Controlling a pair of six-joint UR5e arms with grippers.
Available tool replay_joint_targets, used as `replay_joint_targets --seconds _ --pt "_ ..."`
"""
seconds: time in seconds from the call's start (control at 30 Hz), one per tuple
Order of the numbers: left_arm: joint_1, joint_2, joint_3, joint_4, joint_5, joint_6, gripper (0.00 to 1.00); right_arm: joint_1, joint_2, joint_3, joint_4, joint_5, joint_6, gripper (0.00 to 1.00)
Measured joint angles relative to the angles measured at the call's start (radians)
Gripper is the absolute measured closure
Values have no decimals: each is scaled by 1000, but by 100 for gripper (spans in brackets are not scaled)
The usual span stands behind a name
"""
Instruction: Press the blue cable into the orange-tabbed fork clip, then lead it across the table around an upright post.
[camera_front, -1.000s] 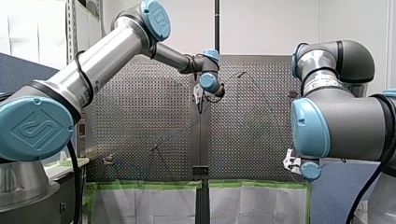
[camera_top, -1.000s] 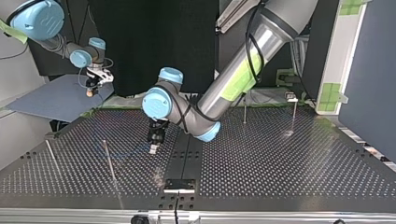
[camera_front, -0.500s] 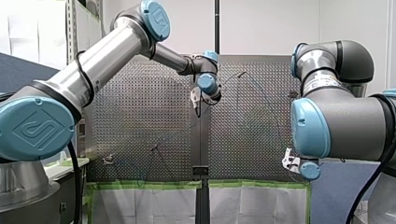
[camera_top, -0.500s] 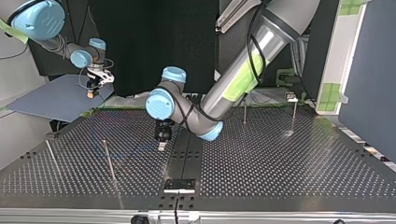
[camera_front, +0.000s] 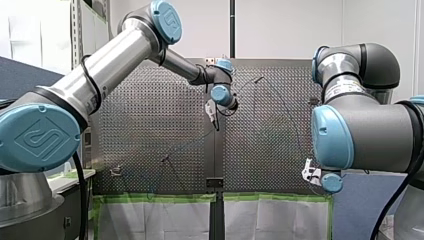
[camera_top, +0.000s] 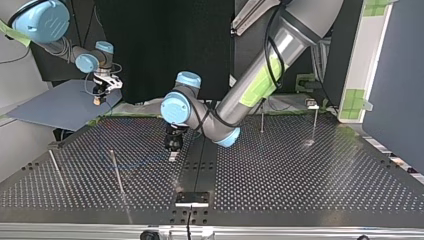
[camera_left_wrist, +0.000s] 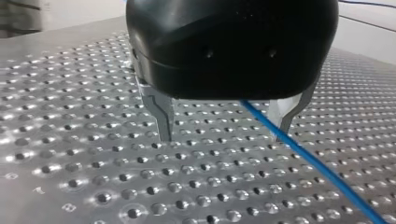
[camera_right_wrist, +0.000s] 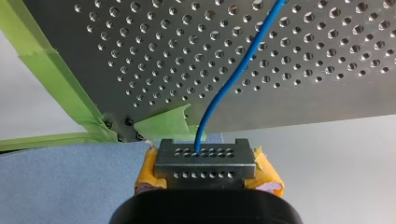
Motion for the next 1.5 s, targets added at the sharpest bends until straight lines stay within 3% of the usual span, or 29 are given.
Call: replay_joint_targets --seconds 0.27,0.6,0.77,0.93,1.27,1.5 --pt "-7 3 0 0 -38 -56 0 0 0 0 0 0 2 100" --pt "-34 15 -8 -38 -68 6 0 0 1 0 0 -2 3 100" --pt "-38 49 -40 -21 -76 16 0 1 3 0 1 -4 3 100" --pt "-36 88 -79 10 -61 18 0 1 3 0 3 -6 1 100" --pt "-57 164 -155 1 9 55 0 3 4 0 5 -7 0 100" --pt "-67 226 -212 -47 21 112 0 3 4 0 5 -8 -1 100"
